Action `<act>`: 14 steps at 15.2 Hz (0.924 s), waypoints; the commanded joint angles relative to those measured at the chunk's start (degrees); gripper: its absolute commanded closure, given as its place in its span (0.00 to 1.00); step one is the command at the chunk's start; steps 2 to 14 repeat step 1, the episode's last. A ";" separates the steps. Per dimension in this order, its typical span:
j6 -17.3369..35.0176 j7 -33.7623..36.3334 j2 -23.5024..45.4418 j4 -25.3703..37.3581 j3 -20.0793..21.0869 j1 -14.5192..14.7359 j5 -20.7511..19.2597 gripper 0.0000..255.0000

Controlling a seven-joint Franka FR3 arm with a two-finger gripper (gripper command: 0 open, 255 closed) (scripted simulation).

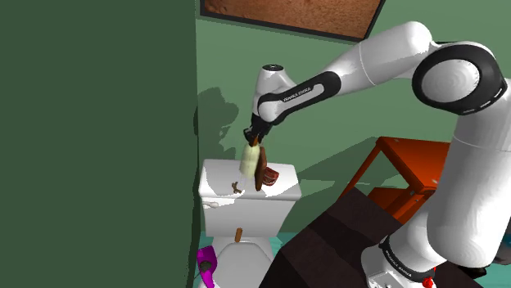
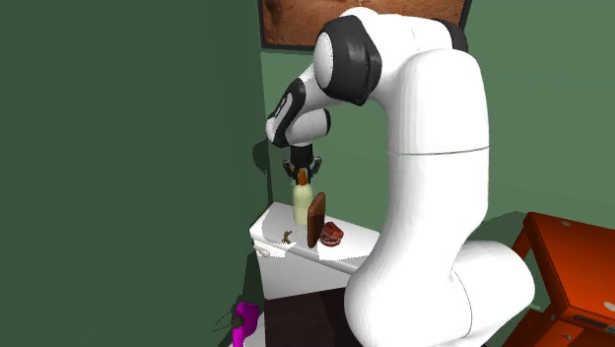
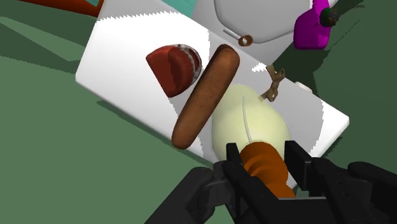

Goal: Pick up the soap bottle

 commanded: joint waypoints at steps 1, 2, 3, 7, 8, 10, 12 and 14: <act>-0.46 -0.05 -0.32 0.14 0.02 -0.02 0.05 1.00; -0.46 -0.05 -0.32 0.14 0.02 -0.02 0.05 1.00; -0.46 -0.05 -0.32 0.14 0.02 -0.02 0.05 1.00; -0.46 -0.05 -0.32 0.14 0.02 -0.02 0.05 1.00; -0.46 -0.05 -0.32 0.14 0.02 -0.02 0.05 1.00; -0.46 -0.05 -0.32 0.14 0.02 -0.02 0.05 1.00; -0.46 -0.05 -0.32 0.14 0.02 -0.02 0.05 1.00; -0.46 -0.05 -0.32 0.14 0.02 -0.02 0.05 1.00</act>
